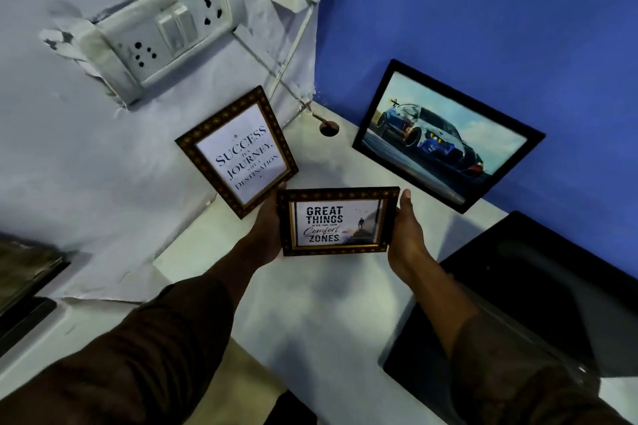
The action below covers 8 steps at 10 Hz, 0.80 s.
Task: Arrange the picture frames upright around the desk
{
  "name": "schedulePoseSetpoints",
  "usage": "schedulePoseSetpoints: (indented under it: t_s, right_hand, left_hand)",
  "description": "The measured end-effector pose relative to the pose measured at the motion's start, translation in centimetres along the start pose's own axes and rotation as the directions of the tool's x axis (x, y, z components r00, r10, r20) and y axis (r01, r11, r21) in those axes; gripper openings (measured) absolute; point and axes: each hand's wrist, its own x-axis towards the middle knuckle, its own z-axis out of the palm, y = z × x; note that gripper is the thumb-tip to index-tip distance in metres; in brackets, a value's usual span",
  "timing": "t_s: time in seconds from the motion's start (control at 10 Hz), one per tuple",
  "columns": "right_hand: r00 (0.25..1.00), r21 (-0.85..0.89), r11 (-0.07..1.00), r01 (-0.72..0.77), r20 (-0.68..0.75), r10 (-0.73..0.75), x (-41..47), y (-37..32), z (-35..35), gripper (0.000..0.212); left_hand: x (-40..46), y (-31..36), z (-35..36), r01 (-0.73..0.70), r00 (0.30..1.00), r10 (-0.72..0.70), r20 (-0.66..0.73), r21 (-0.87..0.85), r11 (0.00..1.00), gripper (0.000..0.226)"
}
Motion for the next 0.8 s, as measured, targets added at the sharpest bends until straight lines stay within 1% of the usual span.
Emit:
schedulePoseSetpoints:
  t_s: [0.1,0.2,0.3,0.4,0.5,0.6,0.7,0.8]
  right_hand:
    - [0.999,-0.004,1.000,-0.010,-0.032,0.010,1.1,1.0,0.4,0.062]
    - [0.999,-0.003,1.000,0.000,-0.053,0.000,1.7,1.8,0.4,0.060]
    - [0.999,0.031,0.999,0.013,-0.049,-0.012,2.5,2.5,0.5,0.054]
    - [0.999,0.054,0.998,0.024,-0.049,-0.021,3.0,2.9,0.7,0.056]
    - [0.999,0.044,0.999,0.018,-0.046,-0.016,2.7,3.1,0.5,0.069]
    - [0.995,0.007,0.998,0.055,-0.081,-0.054,1.9,3.1,-0.1,0.062]
    - [0.986,-0.023,0.997,0.071,-0.148,-0.073,1.1,3.4,-0.9,0.056]
    - [0.980,-0.009,0.997,0.077,-0.184,-0.077,0.3,3.9,-2.0,0.063]
  left_hand:
    - [1.7,-0.6,-0.5,0.014,1.000,-0.014,0.007,-0.006,1.000,0.060]
    - [2.4,-1.3,-0.8,0.066,0.996,-0.065,0.057,-0.019,0.998,0.061]
    - [3.4,-1.8,-1.5,0.124,0.989,-0.122,0.089,-0.020,0.992,0.069]
    - [4.1,-2.2,-2.1,0.139,0.987,-0.138,0.084,0.001,0.990,0.073]
    - [4.1,-2.5,-2.0,0.104,0.992,-0.106,0.065,0.035,0.994,0.070]
    - [3.5,-2.6,-2.2,0.022,0.998,-0.017,-0.065,0.065,0.998,0.059]
    - [2.5,-2.8,-3.0,-0.039,0.985,0.064,-0.159,0.158,0.987,0.051]
    - [0.9,-3.5,-3.7,-0.062,0.972,0.100,-0.211,0.178,0.982,0.050]
